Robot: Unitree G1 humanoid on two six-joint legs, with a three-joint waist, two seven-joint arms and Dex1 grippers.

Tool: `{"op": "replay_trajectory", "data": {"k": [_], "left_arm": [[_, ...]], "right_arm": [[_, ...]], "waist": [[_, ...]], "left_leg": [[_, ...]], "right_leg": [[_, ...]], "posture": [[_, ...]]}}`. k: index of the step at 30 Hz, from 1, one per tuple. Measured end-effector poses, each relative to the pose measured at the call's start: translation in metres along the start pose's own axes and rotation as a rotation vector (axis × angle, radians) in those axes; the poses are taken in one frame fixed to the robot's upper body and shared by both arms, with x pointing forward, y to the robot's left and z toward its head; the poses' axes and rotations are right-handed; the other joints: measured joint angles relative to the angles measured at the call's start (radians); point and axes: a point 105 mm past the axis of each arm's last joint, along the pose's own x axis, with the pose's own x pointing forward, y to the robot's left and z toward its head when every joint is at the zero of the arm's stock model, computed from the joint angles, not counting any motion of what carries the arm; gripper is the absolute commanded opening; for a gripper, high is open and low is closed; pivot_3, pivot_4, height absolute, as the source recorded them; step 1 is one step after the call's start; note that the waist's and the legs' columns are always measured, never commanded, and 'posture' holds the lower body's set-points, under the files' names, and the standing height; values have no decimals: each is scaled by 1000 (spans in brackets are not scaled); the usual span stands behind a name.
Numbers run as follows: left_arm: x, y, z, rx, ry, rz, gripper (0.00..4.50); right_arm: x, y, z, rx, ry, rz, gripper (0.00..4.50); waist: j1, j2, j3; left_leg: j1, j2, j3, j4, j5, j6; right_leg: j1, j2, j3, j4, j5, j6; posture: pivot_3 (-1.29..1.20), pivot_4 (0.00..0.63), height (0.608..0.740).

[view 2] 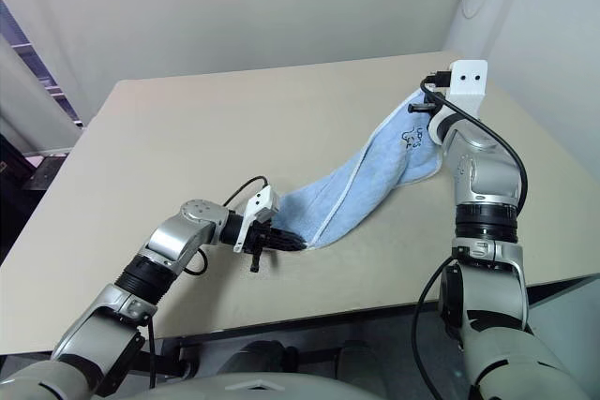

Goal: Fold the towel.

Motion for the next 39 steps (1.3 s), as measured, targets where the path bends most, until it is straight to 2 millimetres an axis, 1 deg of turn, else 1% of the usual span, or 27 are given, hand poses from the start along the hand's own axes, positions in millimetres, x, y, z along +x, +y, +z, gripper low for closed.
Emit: {"op": "replay_trajectory", "data": {"k": [6, 8, 10, 11, 13, 15, 16, 17, 19, 20, 21, 24, 27, 30, 32, 33, 36, 37, 39], "left_arm": [[-3, -1, -1, 1, 4, -10, 36], [-5, -1, 2, -22, -16, -12, 36], [-10, 2, 12, -65, -66, -9, 36], [-15, 4, 22, -89, -107, -4, 36], [-34, 15, 53, -121, -221, 28, 36], [-63, 31, 94, -104, -350, 97, 36], [-77, 38, 109, -101, -406, 135, 36], [-91, 46, 120, -105, -452, 176, 36], [-115, 71, 135, -149, -549, 300, 36], [-132, 85, 140, -177, -607, 382, 36], [-142, 94, 143, -197, -650, 440, 36], [-165, 124, 147, -269, -757, 647, 36], [-175, 139, 152, -298, -813, 787, 36], [-175, 144, 157, -297, -846, 845, 36], [-176, 146, 164, -302, -897, 879, 36], [-178, 147, 168, -285, -915, 900, 36], [-189, 144, 180, -194, -950, 946, 36], [-190, 142, 182, -161, -945, 932, 36], [-190, 136, 181, -97, -902, 876, 36]], "right_arm": [[0, 0, 0, 0, 0, -1, 0], [0, 0, 0, 1, 0, -1, 0], [0, -1, 0, 2, -1, -2, 0], [0, -1, 0, 2, -1, -2, 0], [0, -1, 0, 4, -2, -3, 0], [-1, -2, 1, 4, -6, -4, 0], [-1, -3, 2, 4, -8, -5, 0], [-1, -4, 3, 1, -13, -10, 0], [-3, -13, 6, -10, -27, -30, 0], [-4, -18, 9, -18, -40, -42, 0], [-5, -23, 11, -25, -47, -55, 0], [-1, -32, 13, -42, -60, -75, 0], [6, -33, 18, -66, -92, -85, 0], [16, -29, 25, -96, -133, -87, 0], [24, -27, 36, -96, -177, -90, 0], [26, -25, 43, -97, -209, -91, 0], [28, -23, 68, -131, -320, -109, 0], [27, -21, 73, -149, -355, -103, 0], [25, -16, 75, -184, -394, -56, 0]], "waist": [[0, 0, 0], [0, 0, 0], [1, 0, 0], [1, -1, 0], [0, -1, 1], [0, -2, 1], [0, -2, 1], [-2, -2, 1], [0, -2, 1], [-1, -2, 1], [-1, -2, 1], [-1, -5, 3], [-2, -6, 4], [-3, -6, 4], [-5, -7, 4], [-6, -7, 4], [-9, -7, 4], [-9, -7, 4], [-11, -7, 4]], "left_leg": [[0, 0, 0, 0, 0, 0], [0, 0, 0, 0, 0, 0], [0, 0, 0, 0, 0, 0], [0, 0, 0, 0, 0, 0], [0, 0, -1, 1, 0, 0], [0, 0, -1, 1, 0, 0], [0, 0, -1, 1, 0, 0], [0, 0, -1, 1, 0, 0], [0, 0, -1, 1, 0, 0], [0, 0, -1, 0, 0, 0], [0, 0, -1, 0, 0, 0], [0, 0, -1, 0, 0, 0], [0, -1, -1, 0, 0, 0], [-1, -1, -1, 0, 0, 0], [-1, -1, 0, 0, 1, -1], [-1, -1, 0, 0, 3, -5], [-1, -1, 0, -1, 4, -5], [-1, -1, 0, -1, 4, -5], [-2, -1, 0, -1, 4, -6]], "right_leg": [[0, 0, 0, 0, 0, 0], [0, 0, 0, 0, 0, 0], [0, 0, 0, 0, 0, 0], [0, 0, 0, 0, 0, 0], [-1, 0, 0, 0, 0, 0], [-1, 0, 0, 0, 0, 0], [-1, 1, 0, 0, 0, 0], [-1, 0, 0, 0, 0, 0], [-2, 1, -1, 0, 0, 1], [-3, 1, 0, 0, 0, 1], [-2, 0, 0, 0, 1, 2], [-2, 0, 0, 0, 2, 3], [0, 0, 0, 0, 2, 3], [0, 0, 0, 0, 2, 4], [-1, 0, 0, 0, 2, 4], [-1, 0, 0, 0, 2, 4], [-2, 0, 0, 0, 2, 4], [-2, 0, 0, 0, 2, 4], [-2, 0, 0, 0, 2, 4]], "posture": [[0, 0, 740], [0, 0, 740], [0, 0, 740], [0, 0, 740], [0, 0, 740], [0, 0, 740], [0, 0, 740], [0, 0, 740], [0, 0, 740], [0, 0, 740], [0, 0, 740], [0, 0, 740], [0, 0, 740], [0, 0, 740], [0, 0, 740], [0, 0, 740], [0, 0, 740], [0, 0, 740], [0, 0, 740]]}}
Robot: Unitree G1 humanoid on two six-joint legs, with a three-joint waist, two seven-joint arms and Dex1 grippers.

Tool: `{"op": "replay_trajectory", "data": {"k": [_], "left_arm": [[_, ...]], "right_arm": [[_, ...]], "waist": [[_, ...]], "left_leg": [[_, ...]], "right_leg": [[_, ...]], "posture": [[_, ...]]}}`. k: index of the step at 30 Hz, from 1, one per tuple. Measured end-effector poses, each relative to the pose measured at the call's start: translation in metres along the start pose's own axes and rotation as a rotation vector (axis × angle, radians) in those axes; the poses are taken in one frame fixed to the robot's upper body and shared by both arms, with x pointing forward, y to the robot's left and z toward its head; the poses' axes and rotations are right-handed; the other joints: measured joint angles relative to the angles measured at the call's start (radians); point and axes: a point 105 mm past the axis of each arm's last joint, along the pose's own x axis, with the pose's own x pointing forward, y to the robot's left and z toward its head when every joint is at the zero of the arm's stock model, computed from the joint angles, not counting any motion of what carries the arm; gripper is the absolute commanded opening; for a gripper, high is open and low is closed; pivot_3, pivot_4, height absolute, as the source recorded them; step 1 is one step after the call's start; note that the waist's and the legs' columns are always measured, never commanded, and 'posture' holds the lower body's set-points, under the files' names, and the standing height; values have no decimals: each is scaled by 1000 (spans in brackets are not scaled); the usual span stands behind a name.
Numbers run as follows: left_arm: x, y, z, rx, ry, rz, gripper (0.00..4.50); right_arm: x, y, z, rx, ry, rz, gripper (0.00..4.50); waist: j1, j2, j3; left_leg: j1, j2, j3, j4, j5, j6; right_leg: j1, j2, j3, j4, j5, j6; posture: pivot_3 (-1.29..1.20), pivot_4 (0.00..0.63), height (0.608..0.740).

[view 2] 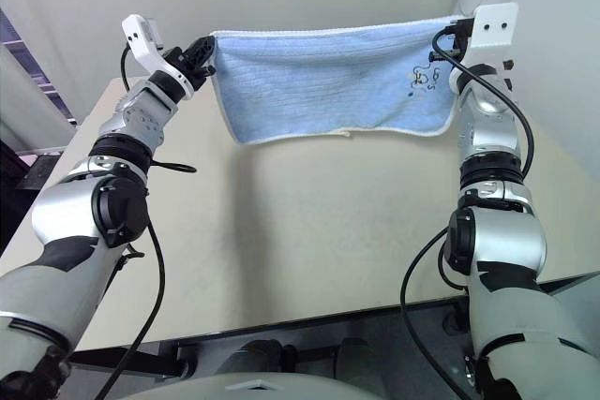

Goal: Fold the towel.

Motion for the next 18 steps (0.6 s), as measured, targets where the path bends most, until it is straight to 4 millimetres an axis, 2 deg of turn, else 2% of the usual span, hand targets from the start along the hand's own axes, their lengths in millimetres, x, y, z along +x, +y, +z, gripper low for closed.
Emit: {"op": "replay_trajectory", "data": {"k": [2, 4, 7, 9, 10, 12, 15, 18], "left_arm": [[-9, -1, -6, 18, 39, -84, 36], [-26, 3, -18, 35, 111, -170, 36], [-62, 14, -40, 30, 231, -267, 36], [-82, 15, -49, 24, 297, -330, 36], [-88, 15, -50, 21, 317, -349, 36], [-102, 10, -43, 25, 353, -412, 36], [-127, 5, -32, 42, 421, -469, 36], [-154, -5, -33, 13, 501, -507, 36]], "right_arm": [[-7, 6, -7, -25, -22, 66, 0], [-23, 11, -26, -39, -10, 138, 0], [-61, 11, -67, -26, 76, 223, 0], [-86, 12, -80, 14, 120, 265, 0], [-93, 14, -80, 31, 127, 282, 0], [-110, 11, -66, 79, 106, 304, 0], [-136, -1, -54, 99, 120, 323, 0], [-163, -6, -59, 117, 189, 350, 0]], "waist": [[-8, -1, -1], [-14, -1, -1], [-25, -1, -1], [-27, -1, 0], [-30, -1, 0], [-32, -1, 0], [-32, -1, -1], [-24, -1, -1]], "left_leg": [[0, 0, 0, 0, 0, 0], [0, 0, -1, 1, 0, 0], [0, -1, -1, 1, 0, 0], [-1, 0, -1, 1, 0, 1], [-2, 0, -1, 2, -1, 1], [-3, 0, -1, 2, -2, 3], [2, 1, -3, 2, -2, 0], [4, 1, -3, 2, -3, -1]], "right_leg": [[1, 0, 0, 0, 0, 0], [2, 2, -1, 0, 0, 0], [1, 2, 0, 1, 0, 0], [-2, 1, 1, 3, 0, 0], [-4, 1, 1, 6, 0, 0], [-6, 1, 2, 9, 0, 0], [-2, 2, 2, 10, 0, -1], [0, 2, 4, 9, -2, -5]], "posture": [[0, 0, 740], [0, 0, 740], [0, 0, 740], [0, 0, 740], [0, 0, 740], [0, 0, 740], [0, 0, 740], [0, 0, 740]]}}
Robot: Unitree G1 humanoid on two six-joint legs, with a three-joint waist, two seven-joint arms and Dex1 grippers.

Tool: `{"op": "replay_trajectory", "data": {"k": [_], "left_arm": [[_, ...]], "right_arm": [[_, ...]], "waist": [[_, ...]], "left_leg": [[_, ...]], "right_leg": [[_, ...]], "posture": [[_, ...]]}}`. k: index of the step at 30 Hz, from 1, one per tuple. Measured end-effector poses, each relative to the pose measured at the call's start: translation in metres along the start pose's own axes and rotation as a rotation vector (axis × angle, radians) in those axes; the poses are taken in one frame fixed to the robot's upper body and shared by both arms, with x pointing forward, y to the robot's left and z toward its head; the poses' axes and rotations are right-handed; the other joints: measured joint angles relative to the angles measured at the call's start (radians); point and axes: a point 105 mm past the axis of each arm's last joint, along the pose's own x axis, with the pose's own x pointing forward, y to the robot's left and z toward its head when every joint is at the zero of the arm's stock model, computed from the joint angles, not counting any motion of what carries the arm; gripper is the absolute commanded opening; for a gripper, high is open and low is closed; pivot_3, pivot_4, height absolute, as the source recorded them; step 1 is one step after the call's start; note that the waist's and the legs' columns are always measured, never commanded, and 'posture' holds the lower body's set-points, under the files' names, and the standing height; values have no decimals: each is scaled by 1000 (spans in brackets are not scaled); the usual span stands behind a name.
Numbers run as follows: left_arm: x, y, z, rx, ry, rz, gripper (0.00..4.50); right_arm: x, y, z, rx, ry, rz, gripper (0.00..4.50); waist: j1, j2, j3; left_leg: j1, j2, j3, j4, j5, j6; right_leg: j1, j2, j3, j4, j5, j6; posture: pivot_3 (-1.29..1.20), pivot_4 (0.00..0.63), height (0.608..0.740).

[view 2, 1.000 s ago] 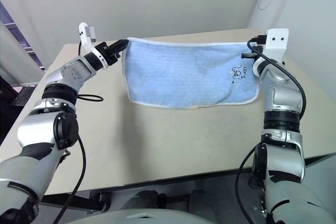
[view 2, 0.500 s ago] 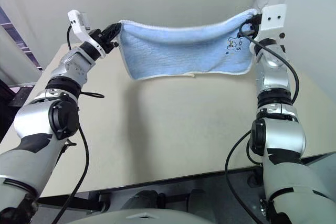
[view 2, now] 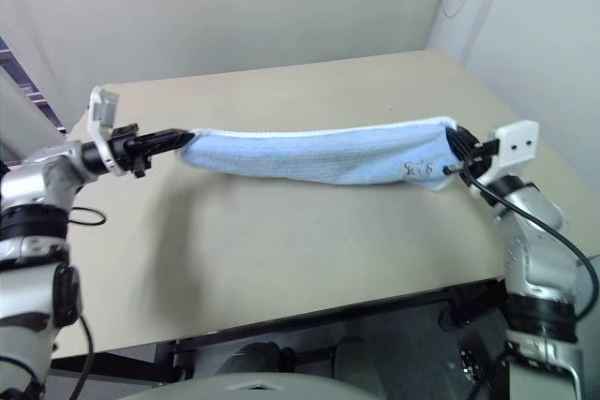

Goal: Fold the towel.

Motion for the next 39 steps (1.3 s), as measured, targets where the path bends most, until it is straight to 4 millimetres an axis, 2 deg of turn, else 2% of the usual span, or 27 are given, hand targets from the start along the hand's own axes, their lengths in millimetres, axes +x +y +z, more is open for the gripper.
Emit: {"op": "replay_trajectory", "data": {"k": [5, 13, 16, 19, 21, 24, 27, 32, 36, 39], "left_arm": [[-24, -29, -29, -95, 140, -30, 36], [-48, -67, -55, -209, 285, -70, 36], [-53, -73, -66, -233, 321, -69, 36], [-57, -76, -75, -249, 339, -67, 36], [-57, -76, -78, -241, 345, -62, 36], [-51, -68, -85, -231, 334, -35, 36], [-45, -56, -91, -234, 294, 4, 36], [-10, -20, -93, -194, 200, 69, 36], [7, 12, -90, -133, 158, 185, 36], [17, 27, -88, -105, 134, 235, 36]], "right_arm": [[-40, 22, -26, 30, 129, 115, 0], [-82, 31, -34, 69, 212, 175, 0], [-103, 35, -34, 114, 257, 212, 0], [-111, 36, -33, 138, 277, 230, 0], [-110, 36, -33, 136, 274, 229, 0], [-92, 36, -31, 95, 250, 218, 0], [-81, 32, -40, 84, 258, 186, 0], [-50, 21, -61, 110, 273, 89, 0], [-45, 18, -75, 116, 318, 60, 0], [-41, 23, -81, 119, 340, 69, 0]], "waist": [[16, 0, 0], [43, 1, 1], [54, 2, 1], [56, 2, 1], [56, 3, 2], [55, 6, 2], [60, 4, 2], [75, 4, 2], [89, 3, 1], [89, 2, 1]], "left_leg": [[-1, 0, 1, 1, 0, 0], [-2, 0, 3, 0, 0, 0], [-2, 1, 5, -1, -1, 0], [-3, 2, 6, -2, -1, 0], [-4, 2, 6, -2, -1, 0], [-5, 3, 8, -2, -2, 1], [-5, 3, 8, -2, -2, 1], [-4, 2, 7, -3, -2, 2], [-4, 2, 6, -3, -3, 4], [-4, 2, 6, -3, -3, 5]], "right_leg": [[0, -1, 1, -1, -3, -5], [1, -3, 2, -3, -5, -3], [1, -3, 2, -5, -6, -4], [1, -3, 2, -8, -6, -5], [1, -3, 2, -9, -5, -5], [1, -3, 2, -13, -5, -5], [1, -3, 1, -14, -4, -7], [-2, -3, 0, -16, -2, -9], [-4, -2, -1, -15, 0, -4], [-4, -2, -1, -15, 2, -1]], "posture": [[0, 0, 740], [0, 0, 740], [0, 0, 740], [0, 0, 740], [0, 0, 740], [0, 0, 740], [0, 0, 740], [0, 0, 740], [0, 0, 740], [0, 0, 740]]}}
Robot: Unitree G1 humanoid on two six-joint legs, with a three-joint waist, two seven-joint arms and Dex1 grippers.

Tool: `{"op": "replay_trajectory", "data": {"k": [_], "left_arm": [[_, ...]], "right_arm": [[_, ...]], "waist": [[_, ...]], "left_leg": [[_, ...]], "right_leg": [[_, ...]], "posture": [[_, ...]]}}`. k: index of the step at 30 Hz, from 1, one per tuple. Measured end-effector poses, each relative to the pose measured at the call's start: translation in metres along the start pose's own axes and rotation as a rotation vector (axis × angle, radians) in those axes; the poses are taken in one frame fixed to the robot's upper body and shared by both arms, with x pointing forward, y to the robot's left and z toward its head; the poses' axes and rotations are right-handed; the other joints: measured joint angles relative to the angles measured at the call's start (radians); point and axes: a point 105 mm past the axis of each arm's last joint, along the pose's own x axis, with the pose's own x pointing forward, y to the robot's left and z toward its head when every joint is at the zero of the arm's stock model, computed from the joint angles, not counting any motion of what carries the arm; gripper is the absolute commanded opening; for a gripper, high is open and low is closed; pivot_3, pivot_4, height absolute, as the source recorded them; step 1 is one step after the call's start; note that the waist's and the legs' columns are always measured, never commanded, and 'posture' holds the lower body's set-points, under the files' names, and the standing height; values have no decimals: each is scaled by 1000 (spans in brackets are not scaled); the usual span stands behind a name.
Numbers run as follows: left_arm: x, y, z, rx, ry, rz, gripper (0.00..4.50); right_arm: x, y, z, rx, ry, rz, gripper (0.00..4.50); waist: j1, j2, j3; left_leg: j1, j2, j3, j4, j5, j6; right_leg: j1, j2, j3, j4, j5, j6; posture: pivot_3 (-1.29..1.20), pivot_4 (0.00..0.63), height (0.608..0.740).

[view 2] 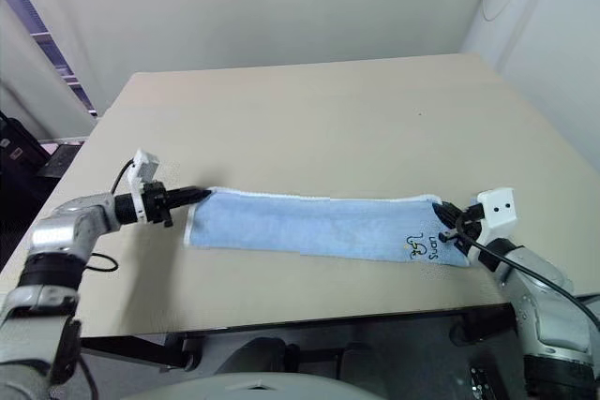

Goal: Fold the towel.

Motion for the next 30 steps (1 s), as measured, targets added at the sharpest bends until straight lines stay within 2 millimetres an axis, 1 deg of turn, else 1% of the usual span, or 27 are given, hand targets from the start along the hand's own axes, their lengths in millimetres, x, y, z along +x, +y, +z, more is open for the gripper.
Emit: {"op": "replay_trajectory", "data": {"k": [2, 6, 7, 9, 10, 12, 13, 14, 15, 16, 19, 20, 21, 23, 25, 27, 29, 30], "left_arm": [[2, 1, -3, 6, 16, -4, 36], [-2, -9, -17, -8, 74, -81, 36], [-4, -10, -21, -15, 88, -90, 12], [-5, -11, -24, -30, 96, -97, 502], [-5, -12, -25, -42, 97, -102, 759], [-4, -14, -23, -49, 95, -113, 1340], [-3, -14, -22, -46, 93, -108, 1689], [-3, -14, -22, -45, 90, -102, 2168], [-2, -13, -21, -44, 87, -97, 2459], [-1, -12, -21, -42, 83, -87, 2897], [-2, -4, -16, -23, 56, -37, 3978], [-3, 0, -14, -16, 47, -13, 4343], [-3, 6, -11, -10, 35, 26, 4466], [-7, 17, -5, -3, 9, 99, 4466], [-10, 20, -3, -1, -10, 115, 4466], [-12, 19, 1, -12, -32, 101, 4466], [-13, 12, 10, -12, -60, 54, 4466], [-12, 5, 17, -3, -74, 18, 4466]], "right_arm": [[1, 2, -2, 5, 11, 7, 0], [3, 7, -12, 35, 66, 24, 0], [3, 8, -15, 46, 82, 29, 241], [4, 8, -19, 77, 115, 26, 749], [5, 9, -19, 101, 129, 27, 1108], [7, 13, -16, 121, 136, 45, 1714], [8, 15, -13, 121, 134, 52, 2065], [10, 16, -10, 118, 130, 54, 2540], [11, 16, -7, 115, 125, 52, 2815], [12, 15, -6, 114, 123, 49, 3247], [11, 9, 2, 136, 94, 22, 4342], [10, 5, 6, 151, 74, 4, 4500], [7, -1, 12, 182, 53, -18, 4500], [0, -8, 22, 251, 16, -34, 4500], [-10, -12, 25, 361, 12, -25, 4500], [-20, -13, 26, 487, 14, 2, 4500], [-35, -13, 28, 612, 9, 40, 4500], [-43, -11, 30, 672, 3, 68, 4500]], "waist": [[-5, 0, 0], [-3, 0, 0], [-2, 0, 0], [-1, 0, 0], [-1, 0, 0], [-1, -1, 0], [-1, -1, 0], [-1, -1, 0], [-1, -1, 0], [-1, -1, 0], [-1, -1, 0], [-1, -1, 0], [0, -1, 0], [0, -1, 0], [0, -2, 0], [0, -2, 0], [1, -2, 0], [2, -2, 0]], "left_leg": [[0, 0, 1, 0, 0, 0], [1, 0, 1, 1, 0, 0], [1, 0, 0, 2, 0, 0], [1, 0, 0, 2, 0, 0], [2, 0, 0, 3, 0, 0], [2, 0, 0, 3, 0, 0], [2, 0, 0, 3, 0, 0], [2, 0, 0, 3, 0, 0], [2, 0, 0, 3, 0, 0], [2, 0, 0, 3, 0, 0], [2, 0, 0, 3, 0, 0], [2, 0, 0, 3, 0, 0], [2, 0, 0, 3, 0, 0], [2, 0, 0, 3, 0, 0], [2, 0, 0, 3, 0, 0], [2, 0, 0, 3, 0, 1], [1, 0, 0, 3, 0, 1], [1, 0, 0, 3, 0, 1]], "right_leg": [[1, 0, 1, 0, 0, 0], [2, 0, 1, 0, 0, 0], [2, 0, 1, 0, 0, 0], [3, 0, 1, 0, 0, 0], [3, 0, 1, 0, 0, -1], [4, 0, 1, 0, 0, -1], [4, 0, 1, 0, 0, -1], [5, 0, 1, 0, 0, -1], [5, 0, 1, 0, 0, -1], [5, 0, 1, 0, 0, -1], [4, 0, 1, -1, 1, 1], [4, 0, 1, -1, 1, 1], [4, 0, 1, -1, 1, 1], [4, 1, 1, -1, 1, 2], [4, 1, 1, -1, 1, 2], [4, 1, 1, -1, 1, 2], [4, 0, 0, -1, 1, 2], [4, 0, 0, -1, 1, 2]], "posture": [[0, 0, 740], [0, 0, 740], [0, 0, 740], [0, 0, 740], [0, 0, 740], [0, 0, 740], [0, 0, 740], [0, 0, 740], [0, 0, 740], [0, 0, 740], [0, 0, 740], [0, 0, 740], [0, 0, 740], [0, 0, 740], [0, 0, 740], [0, 0, 740], [0, 0, 740], [0, 0, 740]]}}
